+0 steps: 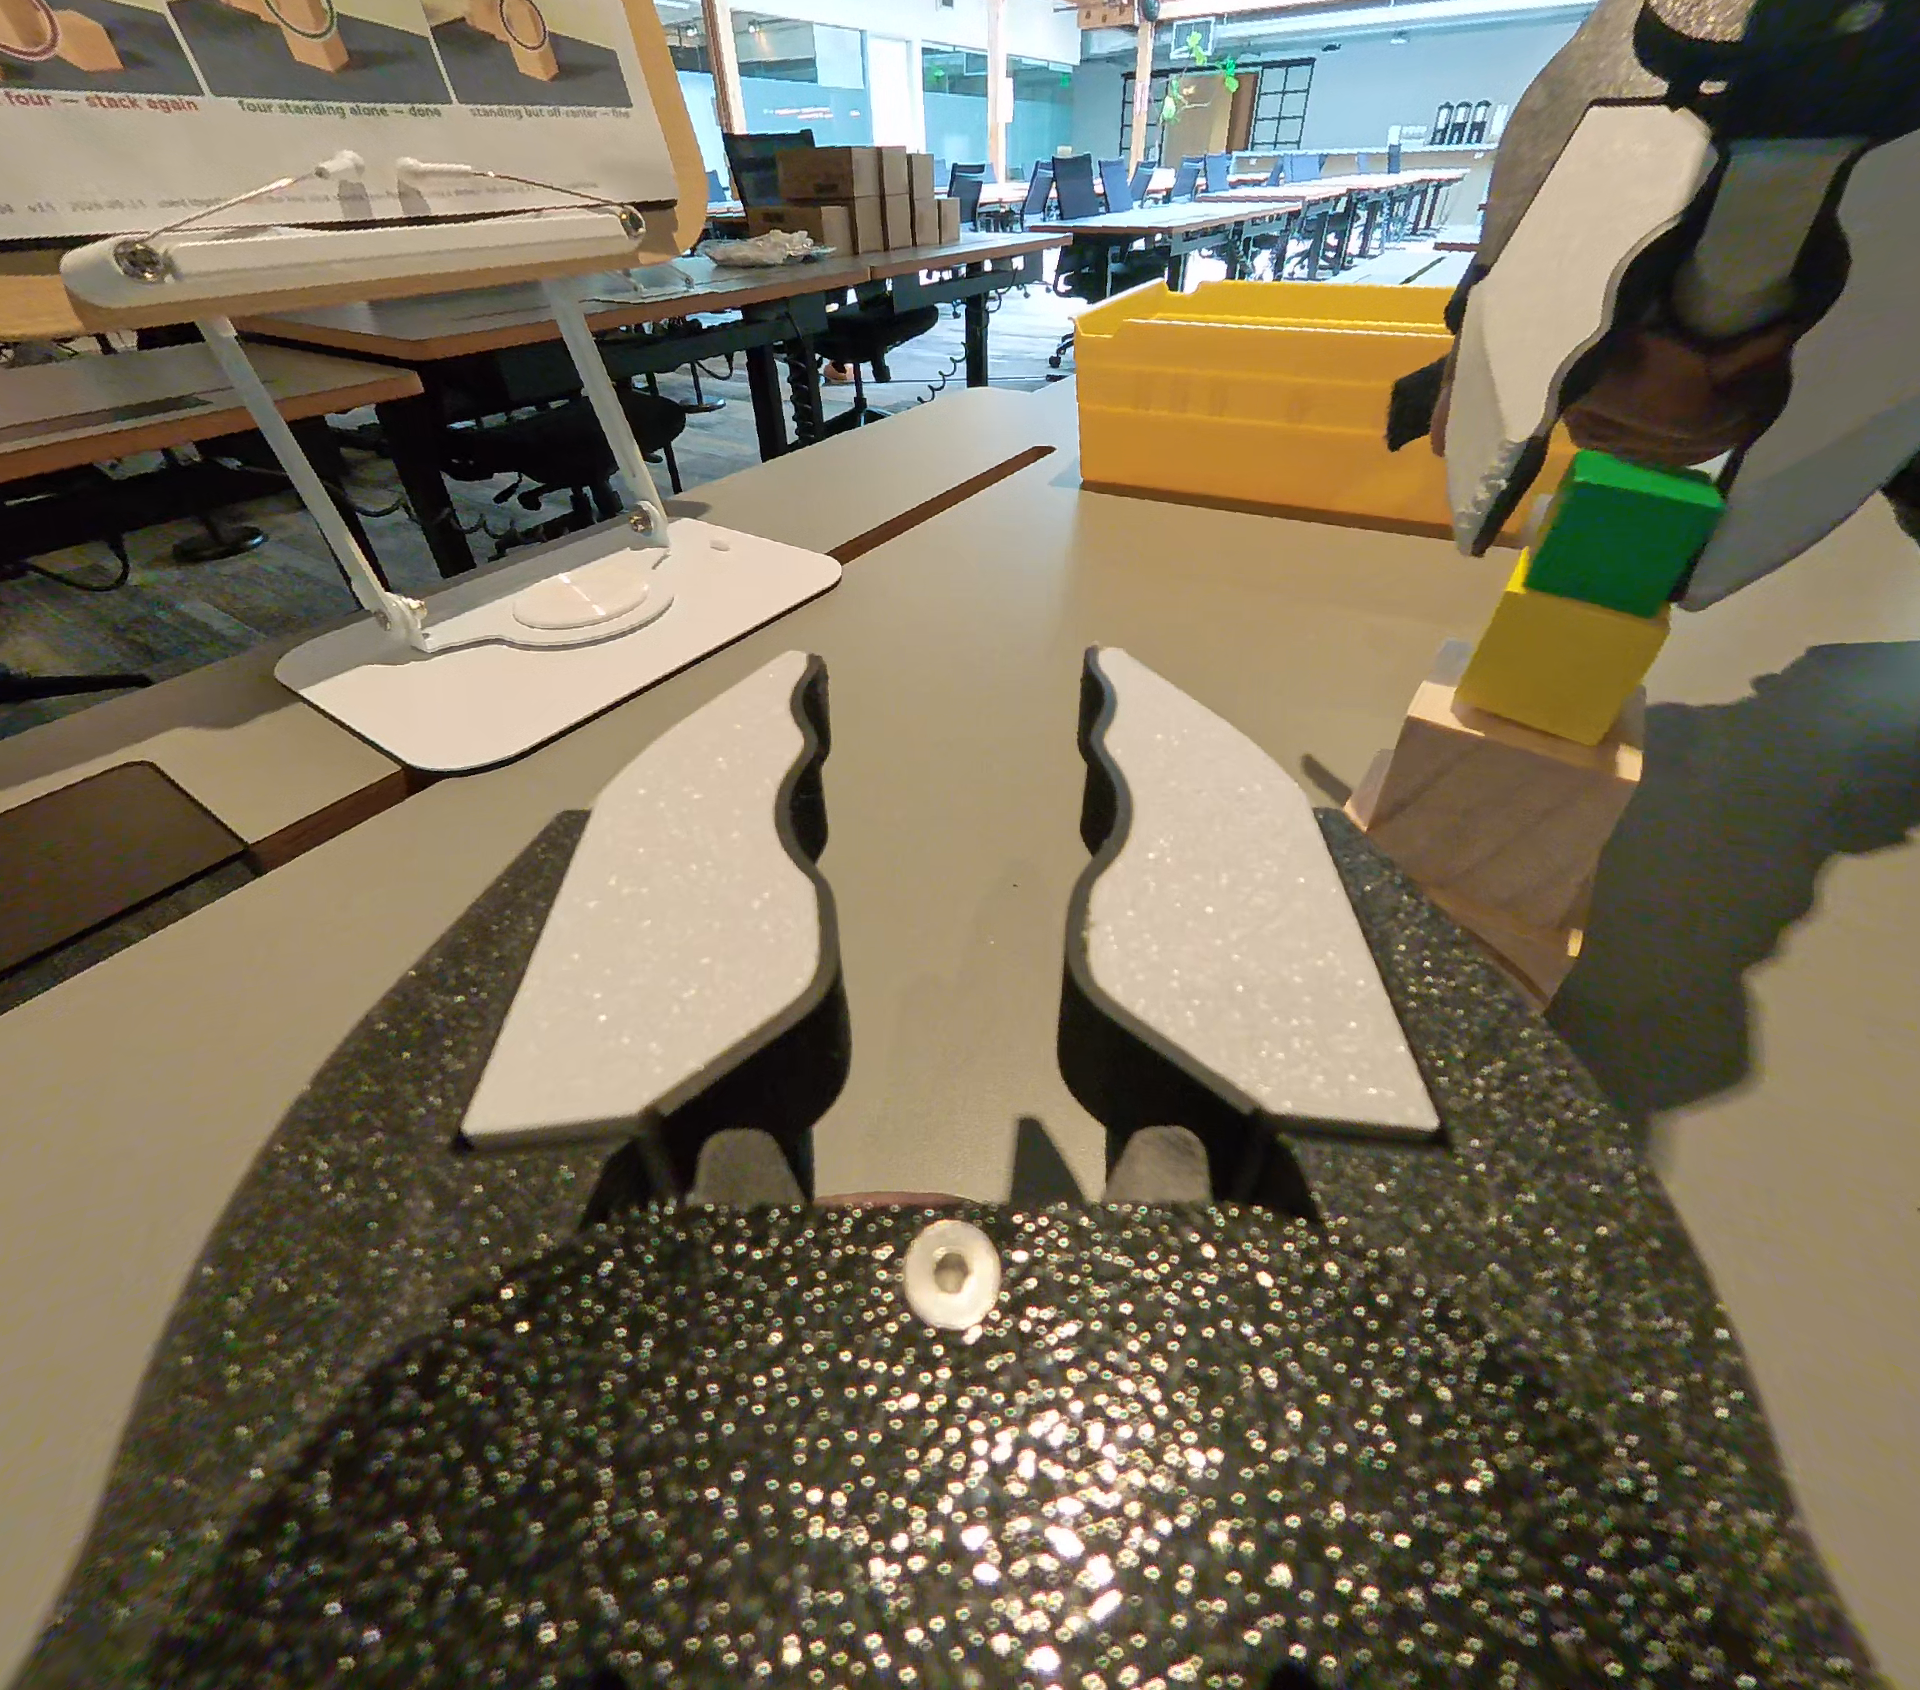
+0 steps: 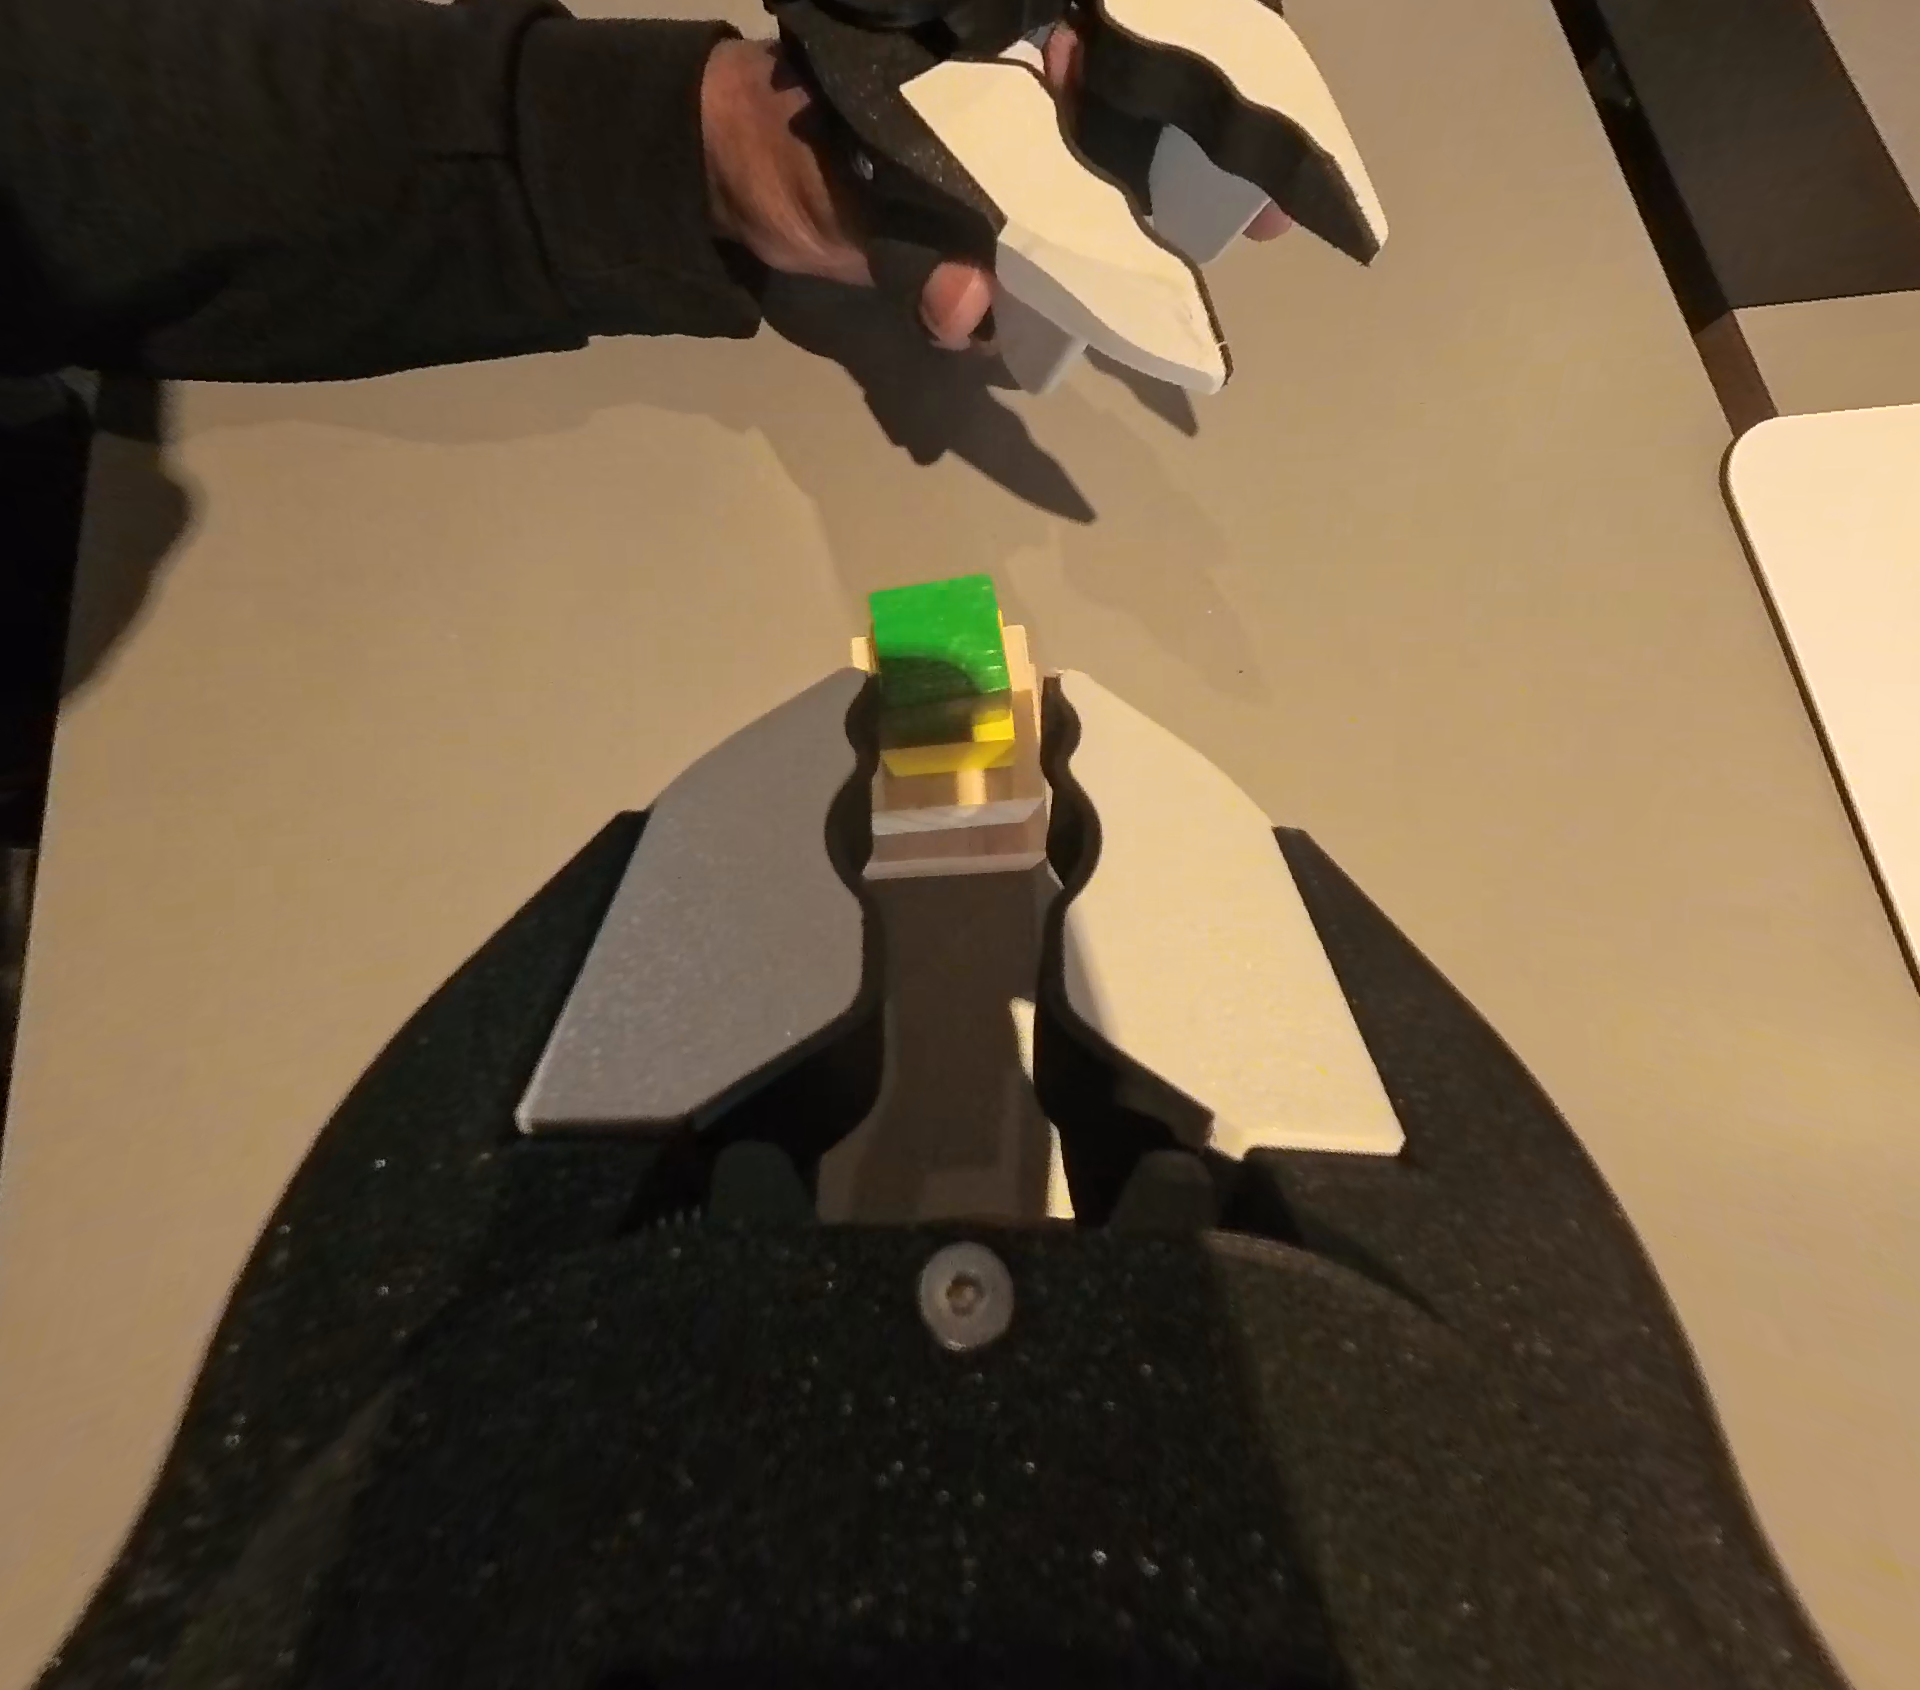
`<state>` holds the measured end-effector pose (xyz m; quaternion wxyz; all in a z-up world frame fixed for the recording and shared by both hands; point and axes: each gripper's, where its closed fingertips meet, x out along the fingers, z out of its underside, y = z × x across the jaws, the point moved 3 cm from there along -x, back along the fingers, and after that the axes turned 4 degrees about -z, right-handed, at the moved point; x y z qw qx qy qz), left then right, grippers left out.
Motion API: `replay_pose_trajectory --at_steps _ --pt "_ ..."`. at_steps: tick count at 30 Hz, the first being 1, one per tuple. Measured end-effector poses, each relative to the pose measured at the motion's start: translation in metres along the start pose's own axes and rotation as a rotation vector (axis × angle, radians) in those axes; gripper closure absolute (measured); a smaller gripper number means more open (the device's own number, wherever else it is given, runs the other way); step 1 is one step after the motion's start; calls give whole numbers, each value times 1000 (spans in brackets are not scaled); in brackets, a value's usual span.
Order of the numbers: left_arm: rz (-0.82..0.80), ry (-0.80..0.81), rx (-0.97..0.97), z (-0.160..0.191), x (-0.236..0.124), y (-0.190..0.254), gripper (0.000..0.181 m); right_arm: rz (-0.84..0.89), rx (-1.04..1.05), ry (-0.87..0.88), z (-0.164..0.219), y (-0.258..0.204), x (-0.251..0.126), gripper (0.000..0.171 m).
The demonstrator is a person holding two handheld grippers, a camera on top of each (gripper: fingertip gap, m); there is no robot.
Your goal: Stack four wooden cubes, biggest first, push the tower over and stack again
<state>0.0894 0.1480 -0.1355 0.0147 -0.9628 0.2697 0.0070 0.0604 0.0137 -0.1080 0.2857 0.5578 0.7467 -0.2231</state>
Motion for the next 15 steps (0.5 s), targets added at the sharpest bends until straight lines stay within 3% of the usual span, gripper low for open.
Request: replay_pose_trajectory --at_steps 15 --pt "6 1 -1 0 0 0 135 0 15 8 3 5 -3 132"
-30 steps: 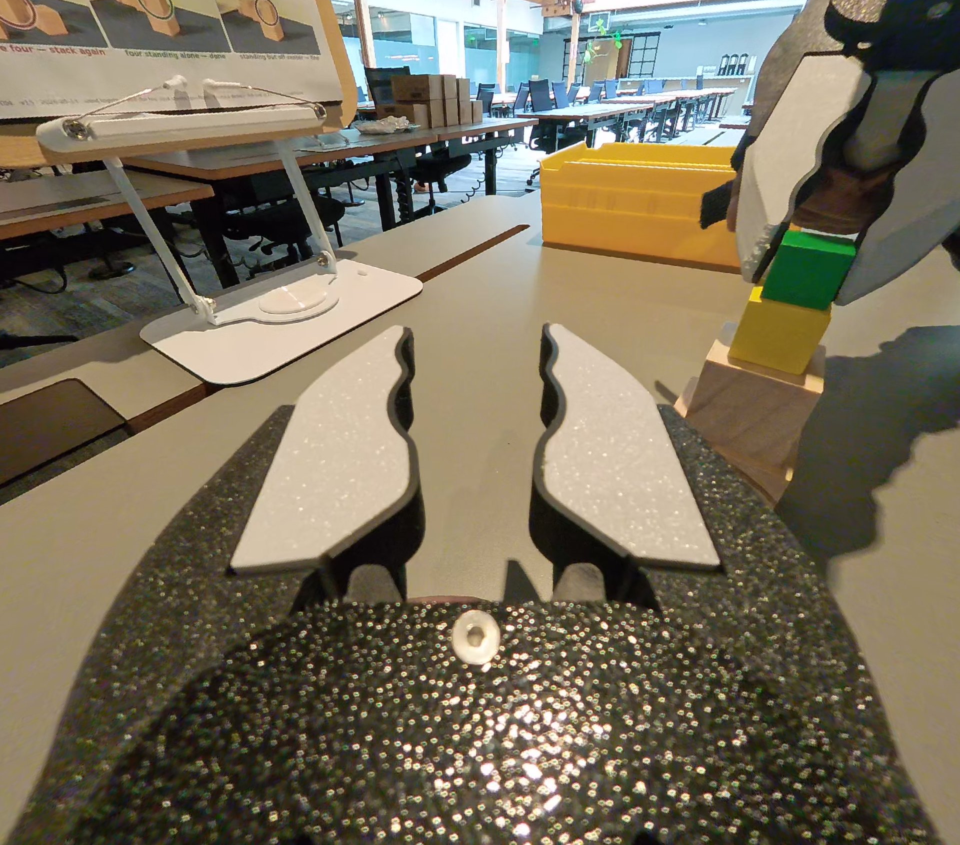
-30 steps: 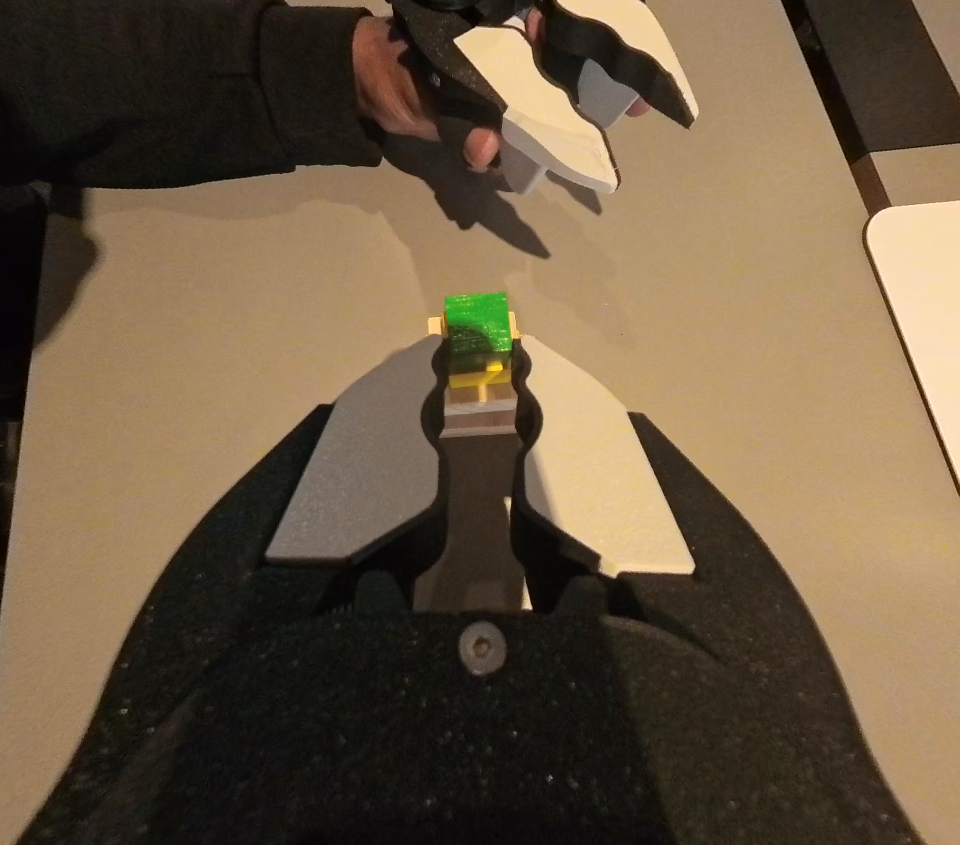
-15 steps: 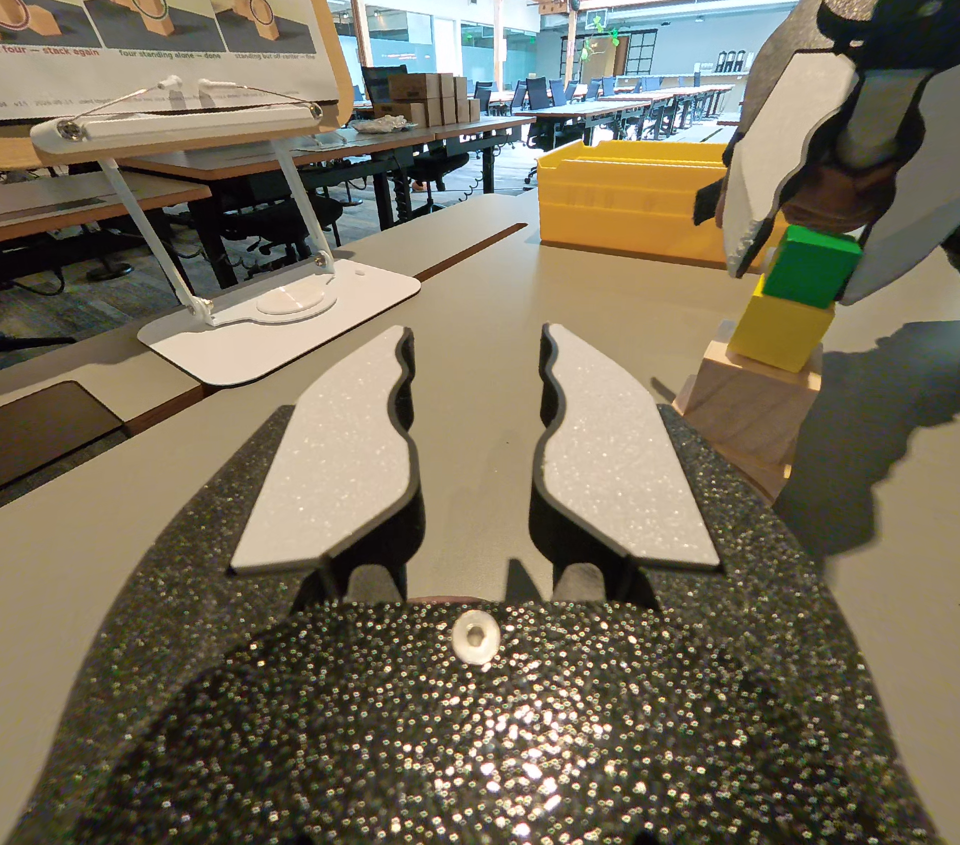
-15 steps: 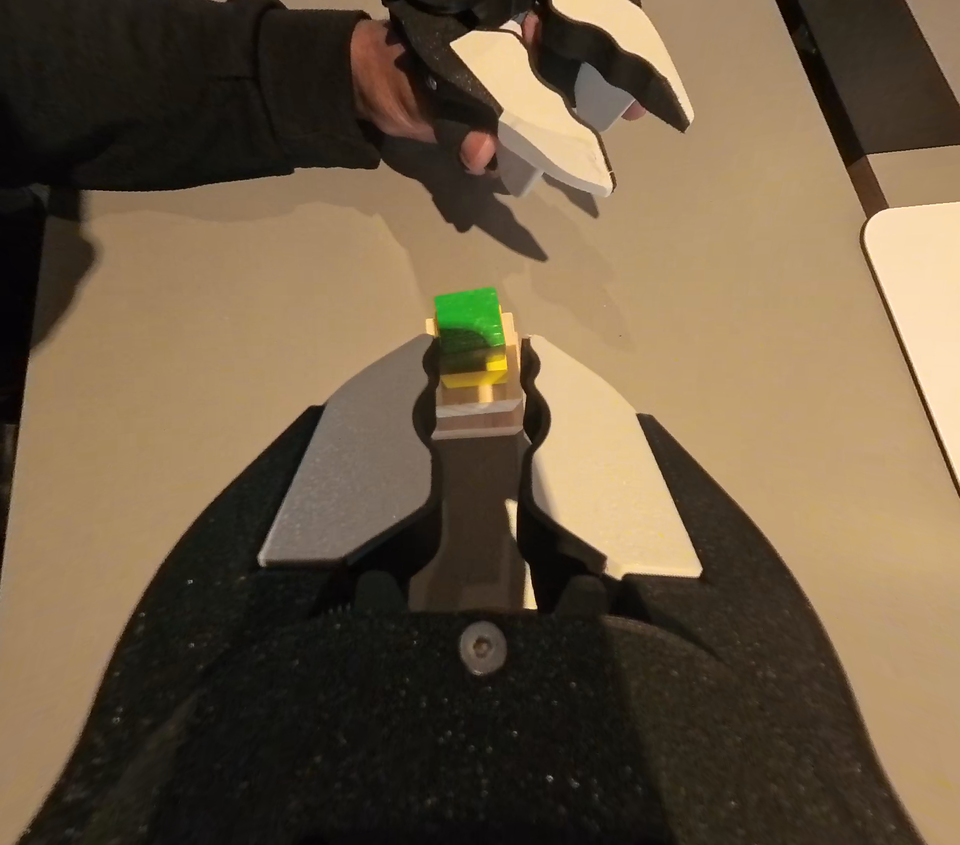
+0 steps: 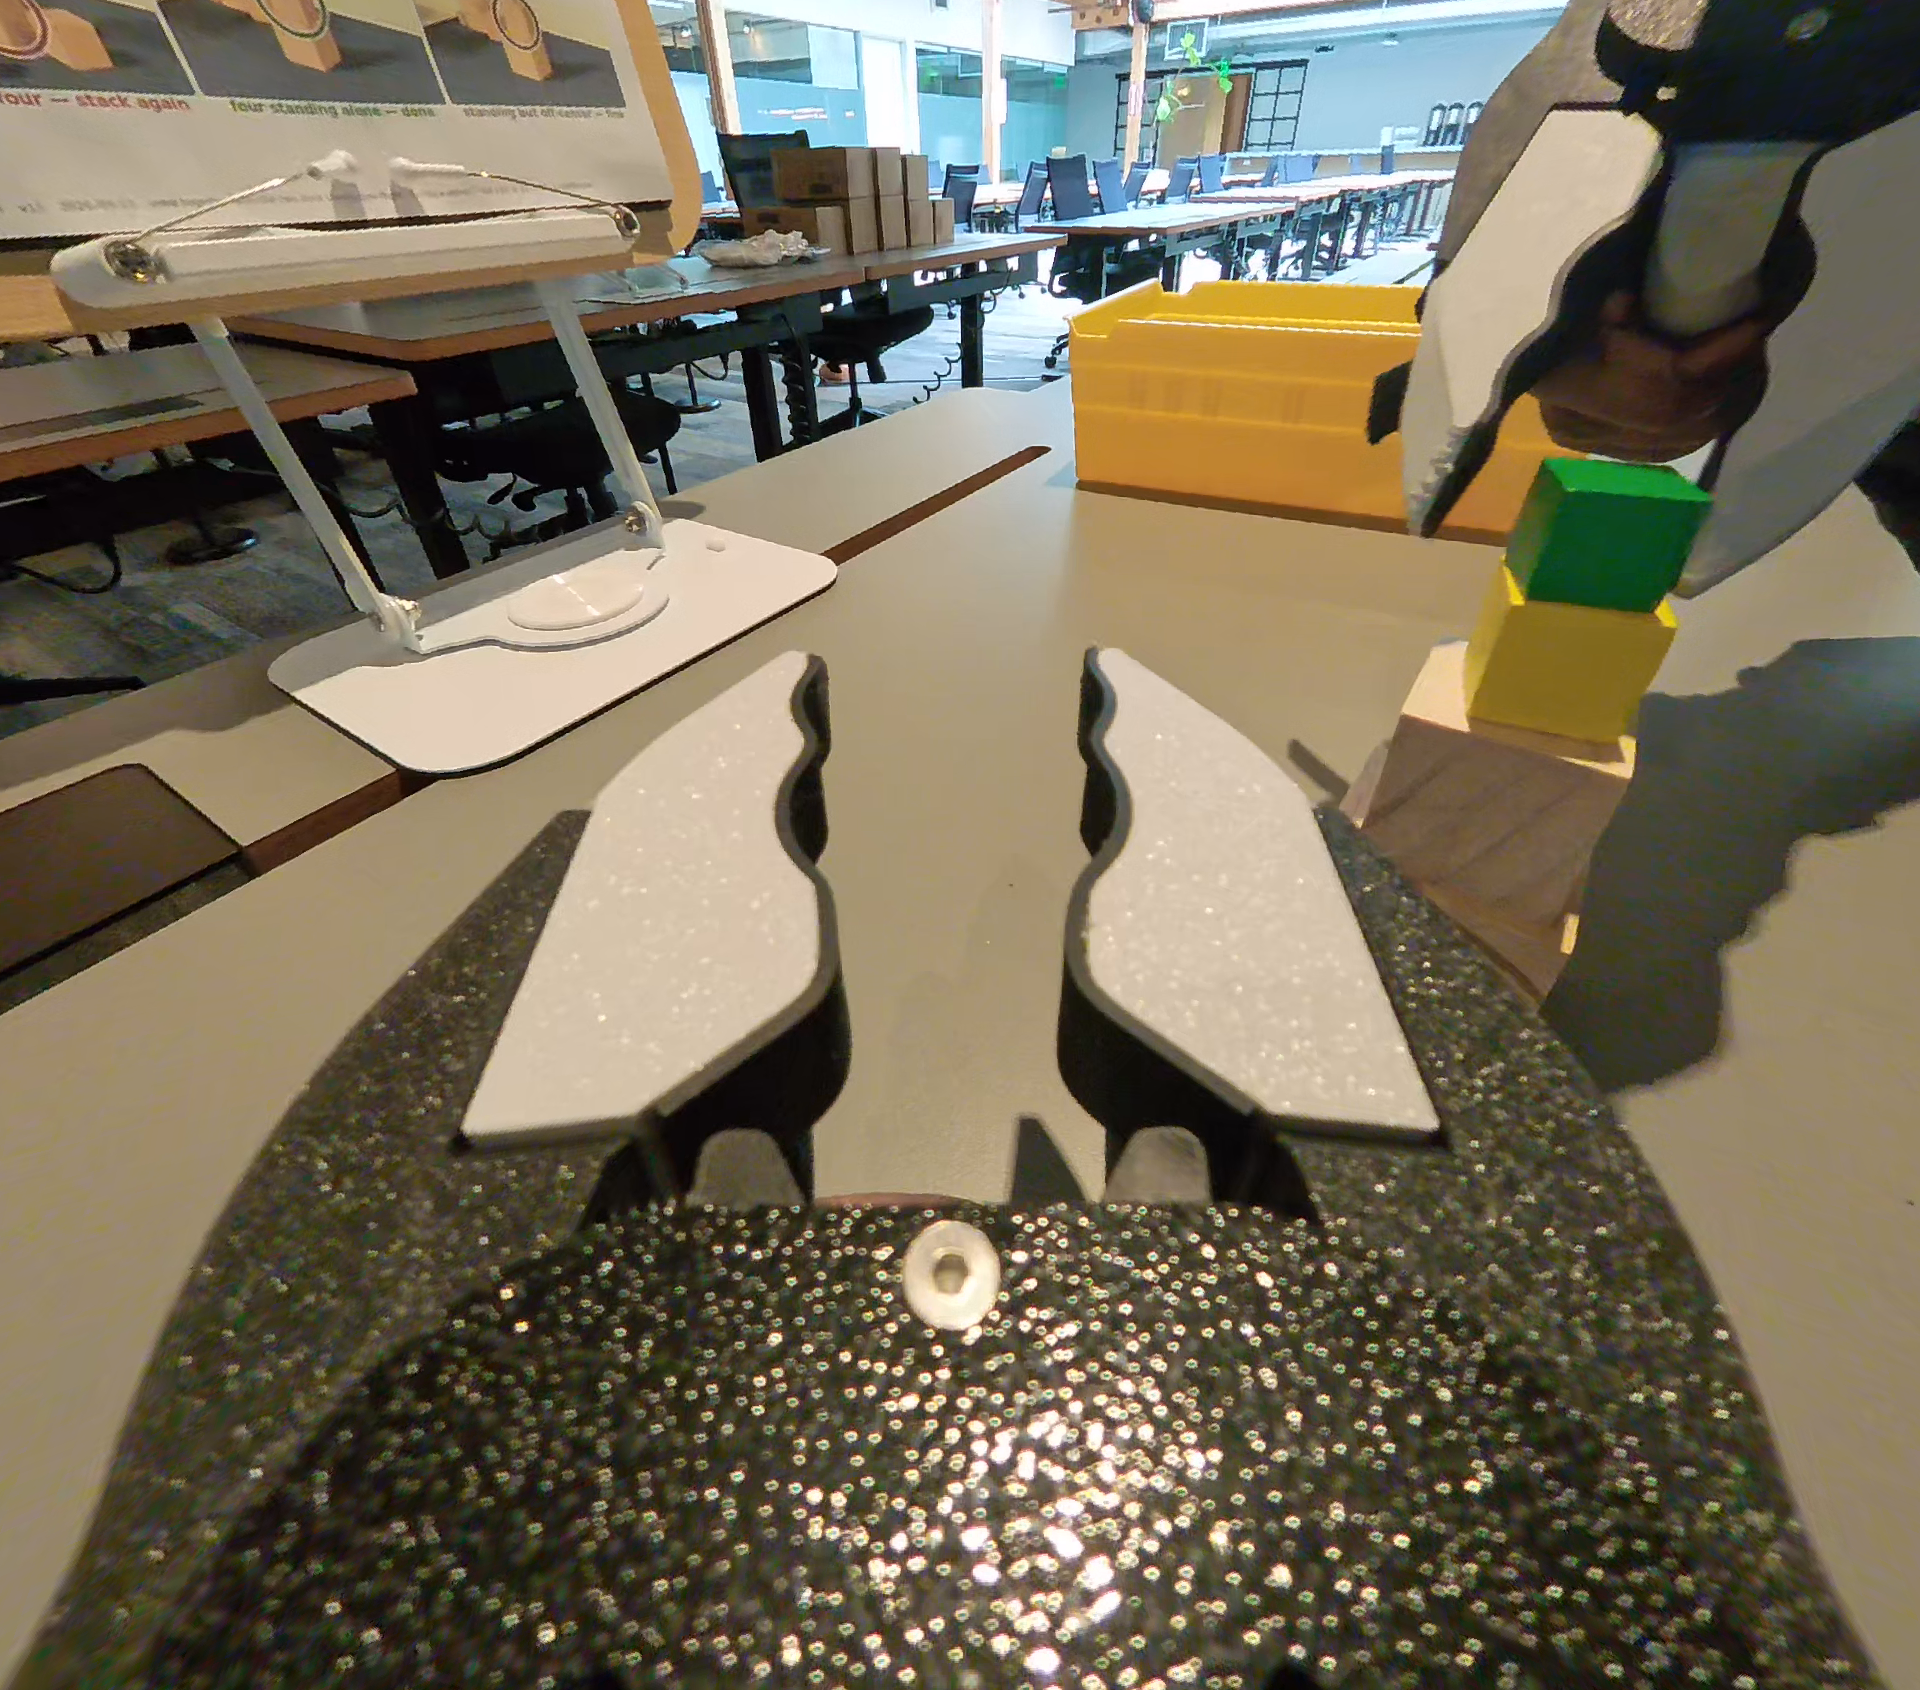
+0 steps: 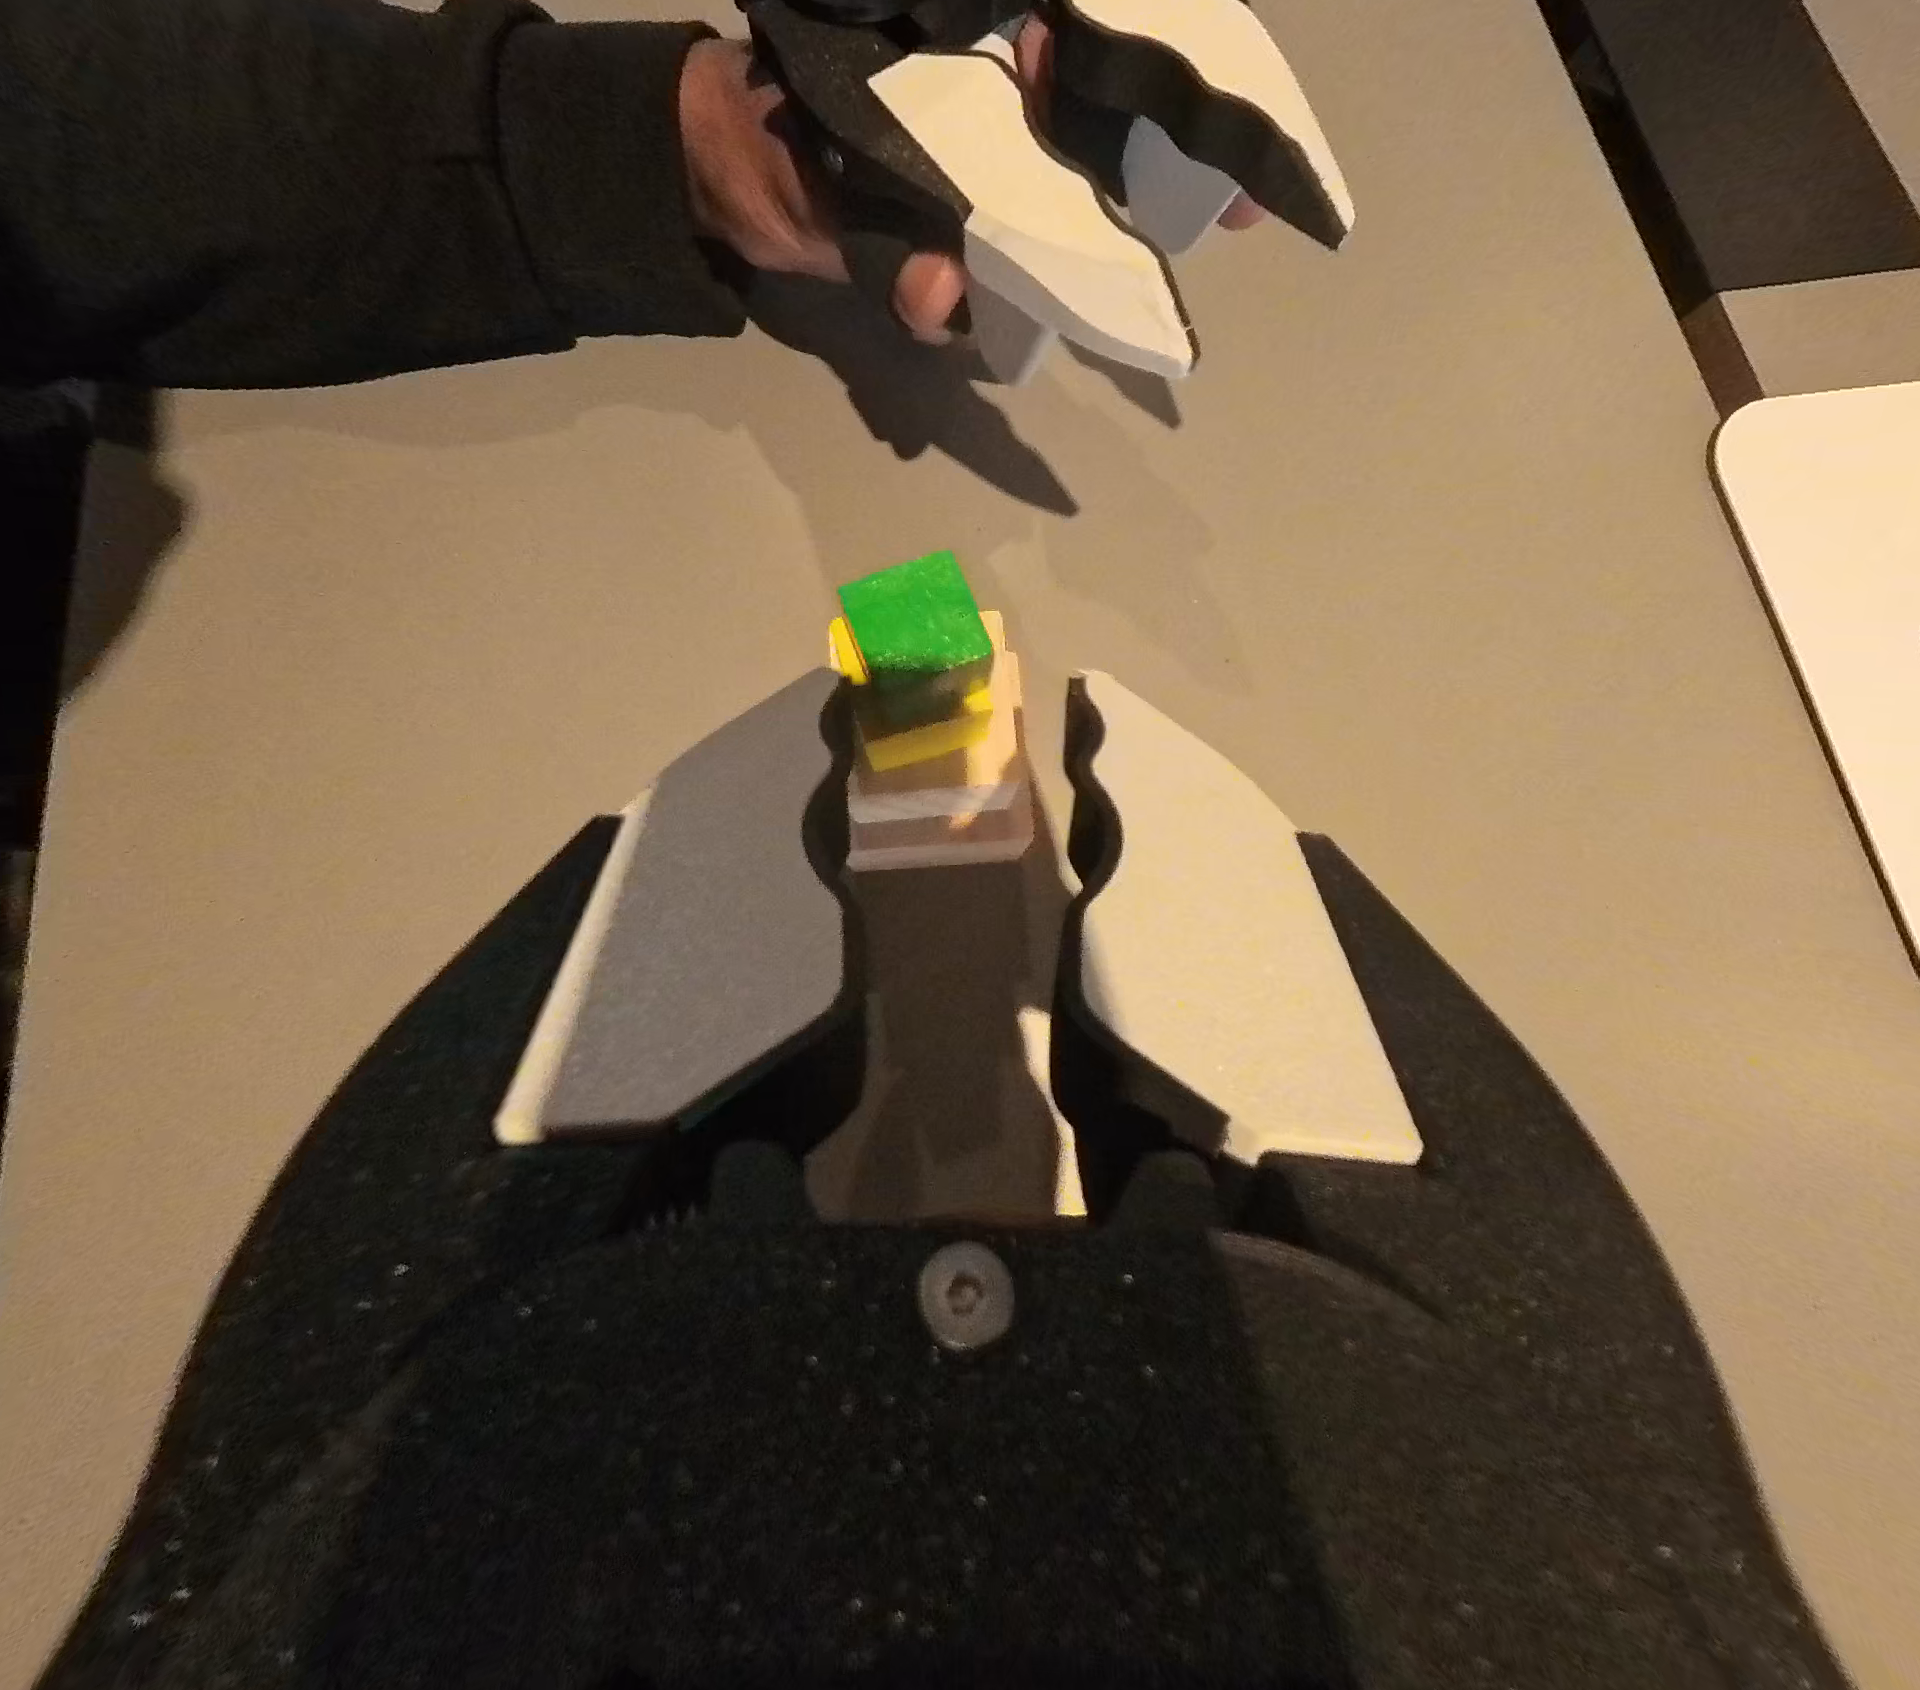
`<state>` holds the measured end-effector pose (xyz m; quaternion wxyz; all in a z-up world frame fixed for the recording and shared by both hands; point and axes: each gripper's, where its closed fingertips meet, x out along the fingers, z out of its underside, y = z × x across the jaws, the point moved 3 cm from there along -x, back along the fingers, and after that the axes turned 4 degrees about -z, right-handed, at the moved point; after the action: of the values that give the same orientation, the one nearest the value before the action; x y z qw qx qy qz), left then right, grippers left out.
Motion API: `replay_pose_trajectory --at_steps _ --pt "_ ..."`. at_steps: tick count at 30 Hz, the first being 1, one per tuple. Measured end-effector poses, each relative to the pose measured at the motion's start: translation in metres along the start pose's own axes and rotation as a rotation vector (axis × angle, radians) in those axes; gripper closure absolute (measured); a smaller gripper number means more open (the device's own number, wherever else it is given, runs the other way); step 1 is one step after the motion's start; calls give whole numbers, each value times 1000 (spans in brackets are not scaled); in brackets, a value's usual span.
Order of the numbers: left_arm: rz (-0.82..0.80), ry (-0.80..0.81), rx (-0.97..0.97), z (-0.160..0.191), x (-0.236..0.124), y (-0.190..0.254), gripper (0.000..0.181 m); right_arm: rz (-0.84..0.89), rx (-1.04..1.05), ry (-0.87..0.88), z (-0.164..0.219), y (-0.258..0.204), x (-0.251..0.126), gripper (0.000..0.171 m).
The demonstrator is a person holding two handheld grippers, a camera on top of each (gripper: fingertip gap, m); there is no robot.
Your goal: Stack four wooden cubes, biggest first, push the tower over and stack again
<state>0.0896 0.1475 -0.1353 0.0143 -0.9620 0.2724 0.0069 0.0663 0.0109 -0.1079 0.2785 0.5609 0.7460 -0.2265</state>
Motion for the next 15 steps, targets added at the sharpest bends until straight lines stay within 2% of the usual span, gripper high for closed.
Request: replay_pose_trajectory --at_steps 10,15 --pt "8 -1 1 0 0 1 135 -19 -17 -12 3 -4 3 127" --pt "152 -28 46 3 -3 21 133 -15 -92 -17 12 0 -6 113"
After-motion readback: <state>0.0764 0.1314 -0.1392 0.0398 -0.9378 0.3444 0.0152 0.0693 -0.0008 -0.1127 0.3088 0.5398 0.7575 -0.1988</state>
